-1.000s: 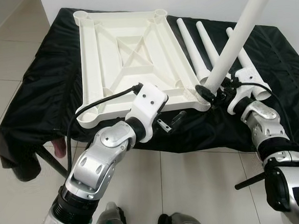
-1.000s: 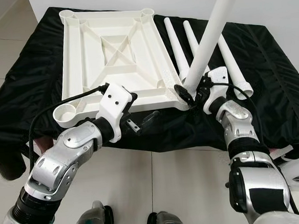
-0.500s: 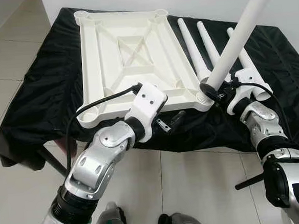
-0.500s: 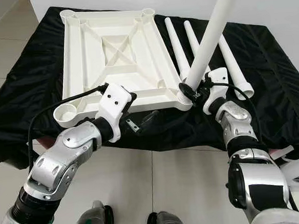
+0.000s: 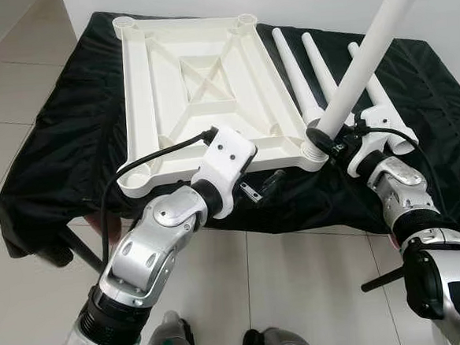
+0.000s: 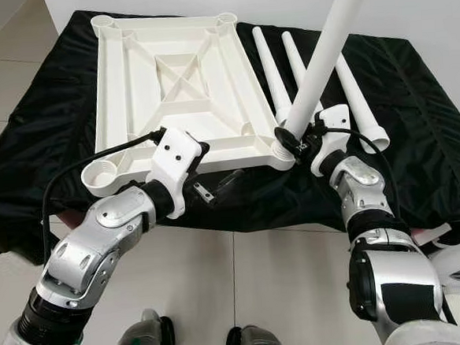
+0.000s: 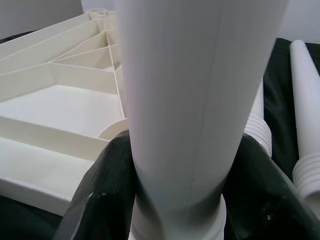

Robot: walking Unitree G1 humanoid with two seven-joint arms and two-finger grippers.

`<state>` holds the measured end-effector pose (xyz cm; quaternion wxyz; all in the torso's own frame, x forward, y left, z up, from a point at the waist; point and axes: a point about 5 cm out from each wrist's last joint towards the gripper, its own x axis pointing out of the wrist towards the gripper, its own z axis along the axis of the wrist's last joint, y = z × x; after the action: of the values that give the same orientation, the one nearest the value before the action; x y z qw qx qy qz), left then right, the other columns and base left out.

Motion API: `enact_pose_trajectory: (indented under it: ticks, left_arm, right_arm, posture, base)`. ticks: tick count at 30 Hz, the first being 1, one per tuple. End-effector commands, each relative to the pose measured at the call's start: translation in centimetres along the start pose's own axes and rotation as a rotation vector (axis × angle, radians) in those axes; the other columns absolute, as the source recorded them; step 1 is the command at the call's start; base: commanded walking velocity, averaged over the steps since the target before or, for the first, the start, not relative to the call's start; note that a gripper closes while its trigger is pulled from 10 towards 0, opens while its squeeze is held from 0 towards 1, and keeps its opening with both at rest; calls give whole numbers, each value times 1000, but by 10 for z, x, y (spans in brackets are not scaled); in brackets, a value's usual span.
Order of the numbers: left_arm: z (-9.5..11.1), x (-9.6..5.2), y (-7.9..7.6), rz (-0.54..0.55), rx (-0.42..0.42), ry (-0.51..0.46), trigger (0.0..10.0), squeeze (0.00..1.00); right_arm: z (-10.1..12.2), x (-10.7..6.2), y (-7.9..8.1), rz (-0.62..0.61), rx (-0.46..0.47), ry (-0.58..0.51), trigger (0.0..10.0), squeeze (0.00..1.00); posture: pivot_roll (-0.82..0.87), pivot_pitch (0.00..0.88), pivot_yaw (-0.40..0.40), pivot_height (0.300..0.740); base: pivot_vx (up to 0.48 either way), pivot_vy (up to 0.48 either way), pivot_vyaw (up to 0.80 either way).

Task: Building children table

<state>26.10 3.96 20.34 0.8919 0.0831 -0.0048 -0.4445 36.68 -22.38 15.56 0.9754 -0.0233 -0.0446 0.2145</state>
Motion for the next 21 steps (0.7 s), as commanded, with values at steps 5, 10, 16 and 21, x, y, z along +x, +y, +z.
enact_pose_trajectory:
  ticks: [5, 10, 16, 21]
  left_arm:
    - [3, 0, -1, -9, 4, -13, 10000, 0]
    - [3, 0, -1, -8, 2, -12, 10000, 0]
    - [3, 0, -1, -8, 2, -12, 10000, 0]
    - [3, 0, -2, -9, 0, -11, 10000, 0]
  right_arm:
    - [-10, -3, 3, -96, 33, -11, 10000, 0]
    - [-11, -2, 8, -168, 37, -40, 10000, 0]
    - [-10, 1, 15, -214, 41, -76, 10000, 0]
    - [-7, 8, 31, -281, 48, -117, 10000, 0]
  posture:
    - [111, 78, -88, 740]
    - [111, 78, -88, 740]
    - [112, 78, -90, 740]
    - [113, 77, -92, 740]
  base:
    - [0, 0, 0]
    - [0, 0, 0]
    - [0, 0, 0]
    - [0, 0, 0]
